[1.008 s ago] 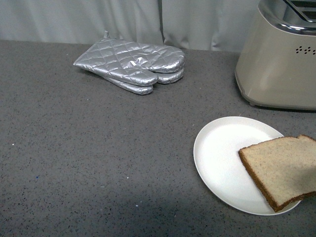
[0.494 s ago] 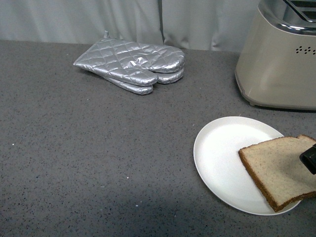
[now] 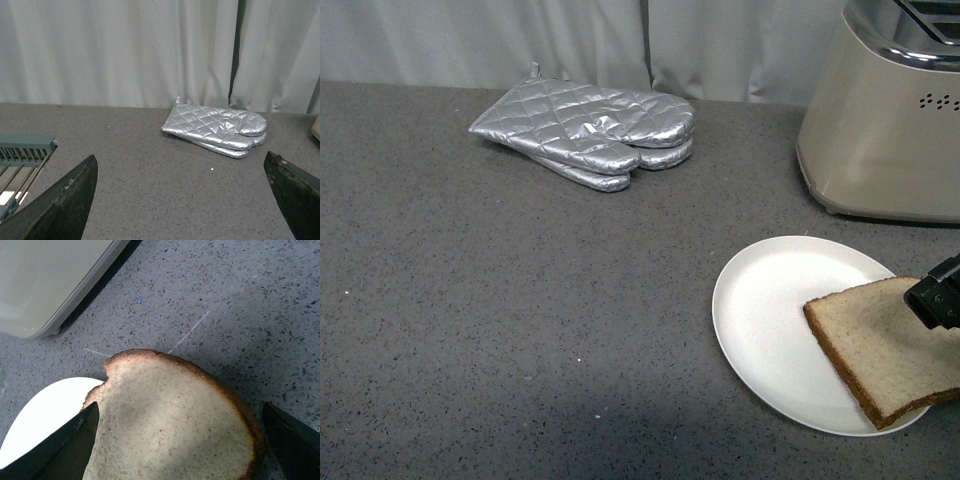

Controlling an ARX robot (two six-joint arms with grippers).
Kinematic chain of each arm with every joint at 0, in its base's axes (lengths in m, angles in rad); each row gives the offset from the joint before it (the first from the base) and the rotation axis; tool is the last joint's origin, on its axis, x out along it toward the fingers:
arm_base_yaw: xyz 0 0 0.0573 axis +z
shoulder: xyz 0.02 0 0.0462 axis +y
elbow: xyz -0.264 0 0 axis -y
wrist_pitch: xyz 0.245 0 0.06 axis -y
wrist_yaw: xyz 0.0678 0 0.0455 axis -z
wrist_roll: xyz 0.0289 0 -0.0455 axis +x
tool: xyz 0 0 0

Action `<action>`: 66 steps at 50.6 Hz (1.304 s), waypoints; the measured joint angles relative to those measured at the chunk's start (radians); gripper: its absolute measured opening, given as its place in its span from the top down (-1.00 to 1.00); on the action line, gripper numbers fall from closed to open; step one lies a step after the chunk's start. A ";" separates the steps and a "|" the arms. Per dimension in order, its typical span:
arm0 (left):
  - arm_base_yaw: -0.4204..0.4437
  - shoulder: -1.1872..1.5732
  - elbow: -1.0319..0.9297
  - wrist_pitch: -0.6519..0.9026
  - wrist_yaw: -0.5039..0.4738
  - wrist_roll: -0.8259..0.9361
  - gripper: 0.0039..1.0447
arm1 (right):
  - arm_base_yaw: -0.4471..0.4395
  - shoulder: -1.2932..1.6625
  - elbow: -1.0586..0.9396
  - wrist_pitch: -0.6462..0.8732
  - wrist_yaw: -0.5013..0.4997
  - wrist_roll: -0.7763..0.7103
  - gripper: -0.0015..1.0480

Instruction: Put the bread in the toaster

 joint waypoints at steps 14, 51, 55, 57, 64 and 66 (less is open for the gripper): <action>0.000 0.000 0.000 0.000 0.000 0.000 -0.88 | 0.005 0.018 0.026 -0.013 0.000 -0.001 -0.82; 0.000 0.000 0.000 0.000 0.000 0.000 -0.88 | 0.034 0.035 0.090 -0.066 0.007 -0.013 0.05; 0.000 0.000 0.000 0.000 0.000 0.000 -0.88 | 0.038 0.025 0.092 -0.073 0.006 -0.014 0.31; 0.000 0.000 0.000 0.000 0.000 0.000 -0.88 | 0.040 0.016 0.092 -0.077 0.006 -0.015 0.44; 0.000 0.000 0.000 0.000 0.000 0.000 -0.88 | 0.043 -0.029 0.092 -0.100 0.004 -0.018 0.87; 0.000 0.000 0.000 0.000 0.000 0.000 -0.88 | 0.043 -0.051 0.092 -0.111 0.004 -0.019 0.94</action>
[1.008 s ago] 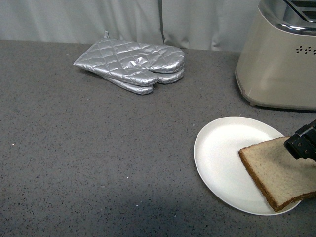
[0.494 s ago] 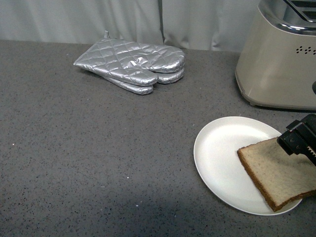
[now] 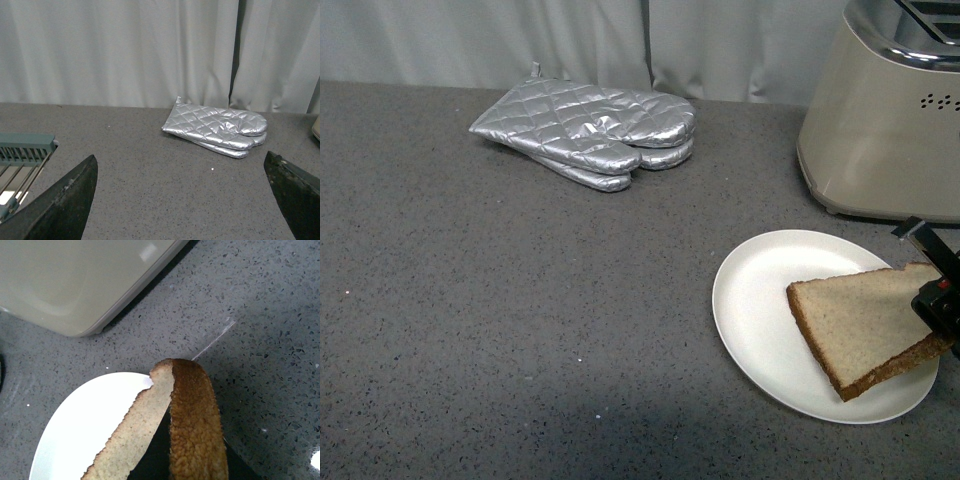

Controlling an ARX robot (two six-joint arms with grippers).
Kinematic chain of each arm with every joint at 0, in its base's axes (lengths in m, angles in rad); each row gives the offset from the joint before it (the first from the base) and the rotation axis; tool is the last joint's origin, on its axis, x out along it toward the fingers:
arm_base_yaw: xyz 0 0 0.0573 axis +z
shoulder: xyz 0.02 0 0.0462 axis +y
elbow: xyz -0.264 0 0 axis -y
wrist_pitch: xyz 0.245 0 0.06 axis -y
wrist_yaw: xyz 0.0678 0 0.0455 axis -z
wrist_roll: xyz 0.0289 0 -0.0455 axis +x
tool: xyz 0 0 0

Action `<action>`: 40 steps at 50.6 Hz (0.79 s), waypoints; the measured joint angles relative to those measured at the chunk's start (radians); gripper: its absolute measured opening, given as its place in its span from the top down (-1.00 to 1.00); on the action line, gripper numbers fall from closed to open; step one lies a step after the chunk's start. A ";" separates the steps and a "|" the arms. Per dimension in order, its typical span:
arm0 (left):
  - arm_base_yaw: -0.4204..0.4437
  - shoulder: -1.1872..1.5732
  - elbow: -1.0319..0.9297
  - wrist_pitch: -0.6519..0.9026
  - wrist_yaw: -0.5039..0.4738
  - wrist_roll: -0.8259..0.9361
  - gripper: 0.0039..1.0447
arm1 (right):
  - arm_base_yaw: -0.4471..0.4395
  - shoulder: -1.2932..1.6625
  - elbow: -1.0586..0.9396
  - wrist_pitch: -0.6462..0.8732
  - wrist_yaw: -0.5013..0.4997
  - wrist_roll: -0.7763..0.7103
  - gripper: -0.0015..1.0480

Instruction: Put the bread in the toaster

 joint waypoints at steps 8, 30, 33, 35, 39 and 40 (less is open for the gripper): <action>0.000 0.000 0.000 0.000 0.000 0.000 -0.88 | 0.000 -0.115 0.000 -0.093 0.006 0.006 0.94; 0.000 0.000 0.000 0.000 0.000 0.000 -0.88 | -0.165 -0.636 0.291 -0.425 0.177 -0.146 0.94; 0.000 0.000 0.000 0.000 0.000 0.000 -0.88 | -0.175 -0.619 0.367 -0.375 0.243 -0.238 0.94; 0.000 0.000 0.000 0.000 0.000 0.000 -0.88 | -0.175 -0.608 0.399 -0.351 0.280 -0.285 0.94; 0.000 0.000 0.000 0.000 0.000 0.000 -0.88 | -0.172 -0.557 0.496 -0.293 0.402 -0.431 0.94; 0.000 0.000 0.000 0.000 0.000 0.000 -0.88 | -0.170 -0.546 0.515 -0.293 0.425 -0.460 0.94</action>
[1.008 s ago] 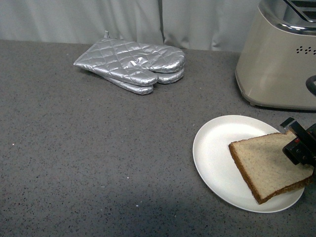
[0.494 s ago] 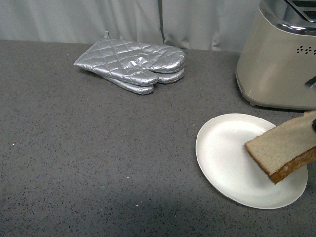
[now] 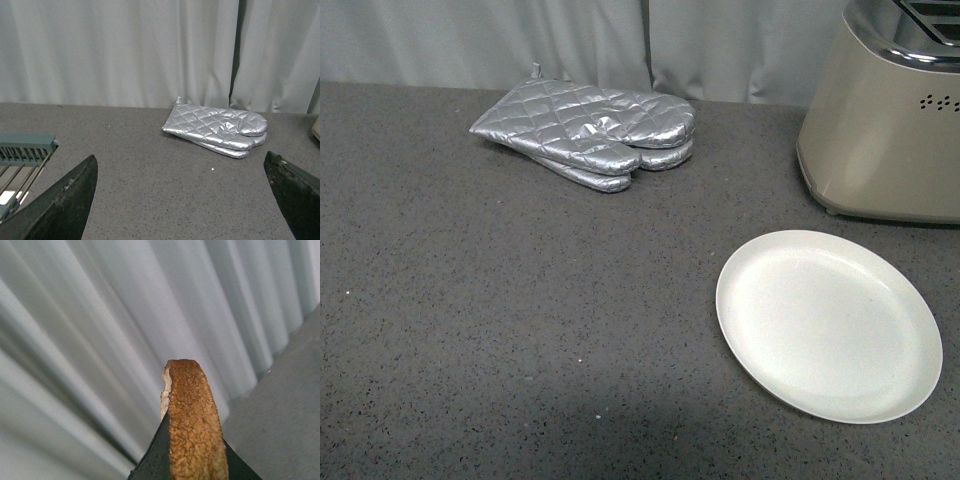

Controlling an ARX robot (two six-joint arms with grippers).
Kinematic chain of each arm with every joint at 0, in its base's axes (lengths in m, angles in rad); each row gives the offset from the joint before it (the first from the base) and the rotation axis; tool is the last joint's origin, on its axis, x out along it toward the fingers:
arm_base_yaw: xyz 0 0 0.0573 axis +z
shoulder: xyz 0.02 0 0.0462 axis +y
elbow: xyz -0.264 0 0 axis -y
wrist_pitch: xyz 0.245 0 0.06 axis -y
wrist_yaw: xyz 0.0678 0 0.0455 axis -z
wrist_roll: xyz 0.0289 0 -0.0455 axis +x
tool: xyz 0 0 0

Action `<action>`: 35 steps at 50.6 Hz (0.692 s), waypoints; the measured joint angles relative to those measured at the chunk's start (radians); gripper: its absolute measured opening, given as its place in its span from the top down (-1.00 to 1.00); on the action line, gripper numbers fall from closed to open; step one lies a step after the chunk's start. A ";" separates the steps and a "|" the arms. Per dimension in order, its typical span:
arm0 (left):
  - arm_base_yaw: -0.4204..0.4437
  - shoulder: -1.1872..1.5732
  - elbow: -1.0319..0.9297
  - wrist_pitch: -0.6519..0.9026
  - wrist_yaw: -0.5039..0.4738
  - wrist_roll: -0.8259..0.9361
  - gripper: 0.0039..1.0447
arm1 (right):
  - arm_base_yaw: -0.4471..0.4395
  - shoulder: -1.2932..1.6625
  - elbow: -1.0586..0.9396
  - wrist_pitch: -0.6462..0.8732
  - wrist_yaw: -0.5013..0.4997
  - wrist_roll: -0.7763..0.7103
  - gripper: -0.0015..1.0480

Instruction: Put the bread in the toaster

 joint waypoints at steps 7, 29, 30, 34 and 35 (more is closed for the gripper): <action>0.000 0.000 0.000 0.000 0.000 0.000 -0.88 | 0.021 0.138 0.103 0.018 0.113 -0.125 0.94; 0.000 0.000 0.000 0.000 0.000 0.000 -0.88 | 0.062 0.358 0.167 -0.073 0.201 -0.076 0.94; 0.000 0.000 0.000 0.000 0.000 0.000 -0.88 | 0.063 0.364 0.172 -0.073 0.205 -0.075 0.94; 0.000 0.000 0.000 0.000 0.000 0.000 -0.88 | 0.068 0.381 0.191 -0.072 0.218 -0.075 0.94; 0.000 0.000 0.000 0.000 0.000 0.000 -0.88 | 0.069 0.386 0.197 -0.072 0.223 -0.075 0.94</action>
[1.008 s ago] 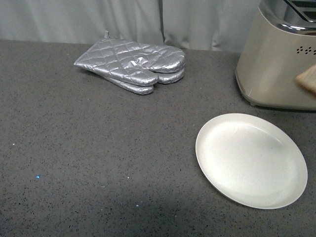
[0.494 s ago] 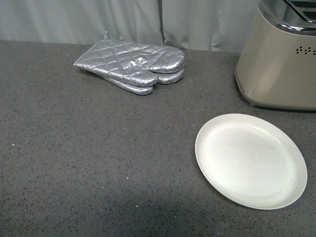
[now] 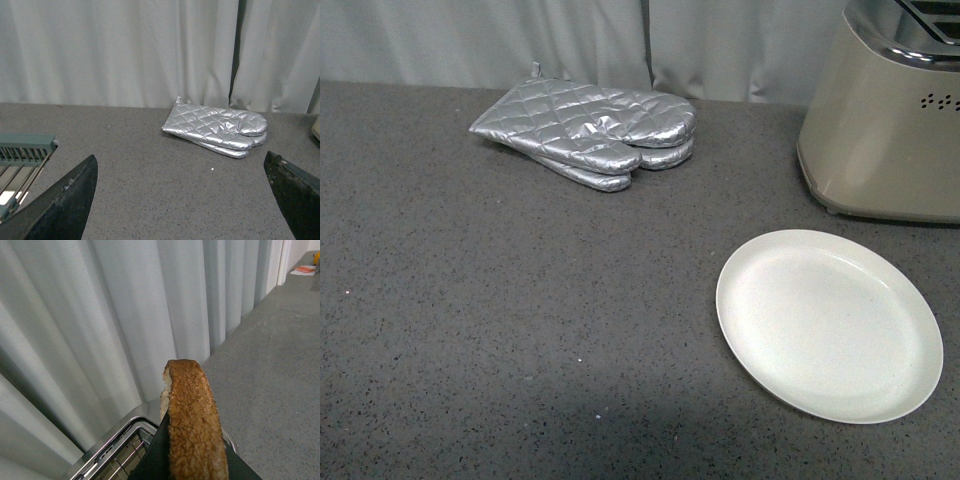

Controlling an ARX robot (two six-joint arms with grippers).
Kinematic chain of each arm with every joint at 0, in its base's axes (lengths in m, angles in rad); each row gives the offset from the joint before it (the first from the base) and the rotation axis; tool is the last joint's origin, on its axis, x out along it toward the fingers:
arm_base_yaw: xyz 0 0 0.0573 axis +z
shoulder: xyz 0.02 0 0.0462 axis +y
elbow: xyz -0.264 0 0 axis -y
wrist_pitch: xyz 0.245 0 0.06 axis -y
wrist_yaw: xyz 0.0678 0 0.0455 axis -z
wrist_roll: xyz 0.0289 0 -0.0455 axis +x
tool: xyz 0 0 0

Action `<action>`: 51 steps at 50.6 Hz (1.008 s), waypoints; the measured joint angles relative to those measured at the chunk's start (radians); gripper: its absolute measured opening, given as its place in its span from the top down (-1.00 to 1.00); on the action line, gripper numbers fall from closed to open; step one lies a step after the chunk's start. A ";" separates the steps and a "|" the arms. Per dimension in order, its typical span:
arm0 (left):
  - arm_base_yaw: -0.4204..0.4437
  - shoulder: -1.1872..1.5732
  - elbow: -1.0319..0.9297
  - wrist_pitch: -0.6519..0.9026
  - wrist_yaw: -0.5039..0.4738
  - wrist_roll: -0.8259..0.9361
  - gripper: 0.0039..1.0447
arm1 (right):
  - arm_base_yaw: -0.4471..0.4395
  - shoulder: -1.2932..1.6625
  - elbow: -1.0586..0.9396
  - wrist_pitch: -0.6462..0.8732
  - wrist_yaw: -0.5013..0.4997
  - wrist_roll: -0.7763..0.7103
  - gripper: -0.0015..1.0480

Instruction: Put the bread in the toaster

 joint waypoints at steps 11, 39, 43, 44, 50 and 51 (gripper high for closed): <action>0.000 0.000 0.000 0.000 0.000 0.000 -0.88 | 0.013 0.058 0.068 0.014 0.047 -0.011 0.94; 0.000 0.000 0.000 0.000 0.000 0.000 -0.88 | 0.023 0.130 0.093 0.004 0.113 -0.008 0.94; 0.000 0.000 0.000 0.000 0.000 0.000 -0.88 | 0.022 0.135 0.093 0.005 0.122 -0.008 0.94; 0.000 0.000 0.000 0.000 0.000 0.000 -0.88 | 0.022 0.136 0.093 0.008 0.126 -0.009 0.94; 0.000 0.000 0.000 0.000 0.000 0.000 -0.88 | 0.021 0.142 0.098 0.008 0.141 -0.009 0.94; 0.000 0.000 0.000 0.000 0.000 0.000 -0.88 | 0.021 0.144 0.099 0.010 0.144 -0.010 0.94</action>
